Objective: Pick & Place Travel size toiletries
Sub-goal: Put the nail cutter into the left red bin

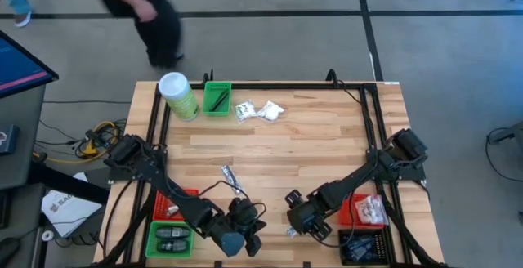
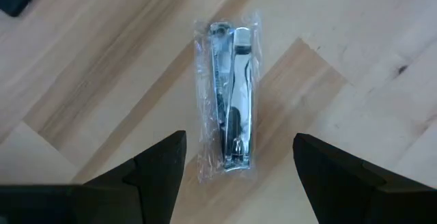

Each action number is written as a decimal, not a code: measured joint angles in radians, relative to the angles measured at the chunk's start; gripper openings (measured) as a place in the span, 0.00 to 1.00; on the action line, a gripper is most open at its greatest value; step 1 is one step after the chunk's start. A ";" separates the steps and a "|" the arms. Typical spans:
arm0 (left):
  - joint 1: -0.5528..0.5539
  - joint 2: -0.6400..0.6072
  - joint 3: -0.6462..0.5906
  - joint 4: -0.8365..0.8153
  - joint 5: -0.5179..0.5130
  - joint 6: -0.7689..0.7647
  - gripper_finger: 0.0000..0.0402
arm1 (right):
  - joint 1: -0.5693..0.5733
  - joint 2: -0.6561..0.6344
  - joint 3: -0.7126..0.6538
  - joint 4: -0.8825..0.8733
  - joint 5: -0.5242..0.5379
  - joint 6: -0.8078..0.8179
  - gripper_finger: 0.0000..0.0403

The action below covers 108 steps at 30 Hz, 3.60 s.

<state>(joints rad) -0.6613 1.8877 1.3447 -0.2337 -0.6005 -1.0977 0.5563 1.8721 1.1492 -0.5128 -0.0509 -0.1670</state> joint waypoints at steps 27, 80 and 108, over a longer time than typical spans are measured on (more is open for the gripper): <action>0.014 0.000 0.000 -0.010 -0.005 -0.009 0.00 | -0.008 0.058 -0.008 0.039 0.006 0.032 0.60; 0.000 -0.319 0.001 -0.218 -0.233 0.112 0.00 | -0.269 -0.424 0.459 -0.263 -0.001 0.549 0.10; 0.381 -0.443 0.000 0.613 0.016 0.928 0.56 | -0.495 -0.509 0.591 -0.061 -0.192 0.531 0.11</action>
<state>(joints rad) -0.2800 1.4449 1.3445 0.3790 -0.5841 -0.1698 0.0608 1.3628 1.7401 -0.5739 -0.2431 0.3641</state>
